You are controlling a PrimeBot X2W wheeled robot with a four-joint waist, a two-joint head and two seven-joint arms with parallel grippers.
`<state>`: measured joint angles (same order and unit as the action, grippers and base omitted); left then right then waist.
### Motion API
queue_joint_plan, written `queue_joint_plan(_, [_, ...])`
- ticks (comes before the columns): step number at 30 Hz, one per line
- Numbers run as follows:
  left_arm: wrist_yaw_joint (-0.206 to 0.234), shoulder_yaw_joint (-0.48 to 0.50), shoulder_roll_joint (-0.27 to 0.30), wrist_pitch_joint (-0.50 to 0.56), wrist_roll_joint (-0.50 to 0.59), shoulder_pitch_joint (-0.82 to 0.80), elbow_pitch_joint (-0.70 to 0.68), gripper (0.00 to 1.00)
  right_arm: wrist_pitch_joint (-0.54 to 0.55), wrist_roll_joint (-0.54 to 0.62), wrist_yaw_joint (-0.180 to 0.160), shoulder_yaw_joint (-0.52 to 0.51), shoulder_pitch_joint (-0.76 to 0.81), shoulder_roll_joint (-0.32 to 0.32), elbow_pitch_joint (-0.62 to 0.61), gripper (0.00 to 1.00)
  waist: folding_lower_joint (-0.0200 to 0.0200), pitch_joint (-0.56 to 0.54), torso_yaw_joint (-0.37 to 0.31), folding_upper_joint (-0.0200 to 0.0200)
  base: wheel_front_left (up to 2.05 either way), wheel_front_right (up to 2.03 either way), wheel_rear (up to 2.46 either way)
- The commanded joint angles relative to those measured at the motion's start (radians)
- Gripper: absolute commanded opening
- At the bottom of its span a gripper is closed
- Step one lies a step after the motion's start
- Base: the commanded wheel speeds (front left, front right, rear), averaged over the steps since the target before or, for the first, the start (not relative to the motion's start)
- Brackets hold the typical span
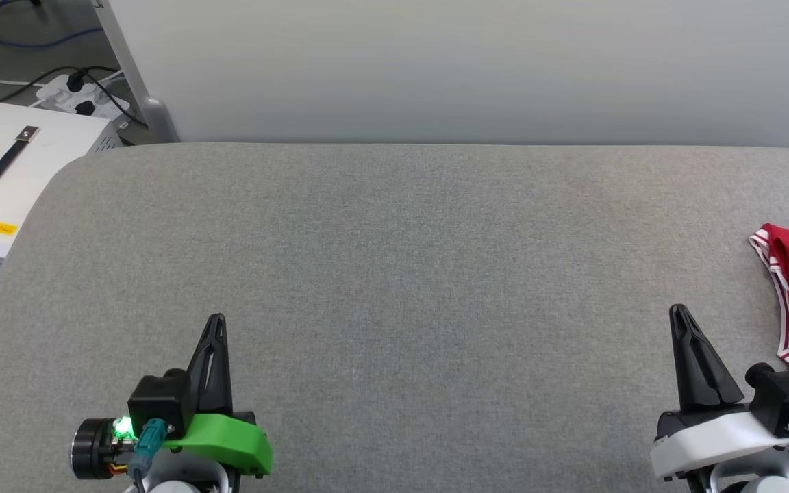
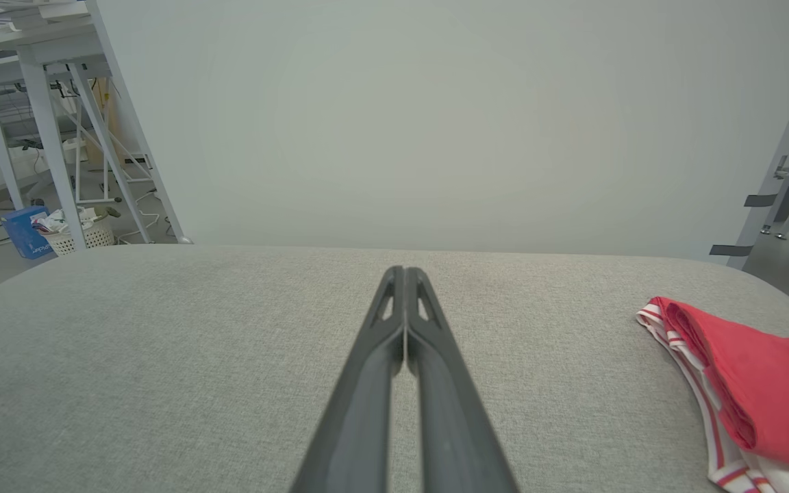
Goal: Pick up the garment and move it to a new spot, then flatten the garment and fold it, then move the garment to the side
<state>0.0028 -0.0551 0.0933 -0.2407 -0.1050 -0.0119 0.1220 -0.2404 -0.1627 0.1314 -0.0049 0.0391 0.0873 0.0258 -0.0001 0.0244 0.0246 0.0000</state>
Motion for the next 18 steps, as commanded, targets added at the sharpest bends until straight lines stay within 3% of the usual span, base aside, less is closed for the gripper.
queue_joint_plan(1, [0.0,0.004,-0.003,0.007,0.007,0.001,-0.005,0.0,0.006,0.006,0.0,0.0,-0.003,-0.002,-0.002,0.0,0.0001,0.0,0.0,0.0,0.0,0.0,0.0])
queue_joint_plan(18, [-0.001,0.011,-0.009,0.041,0.021,0.003,-0.023,0.0,0.04,0.029,0.0,0.001,-0.008,-0.007,-0.005,0.0,0.0001,-0.004,-0.004,0.0,0.0,0.0,0.0])
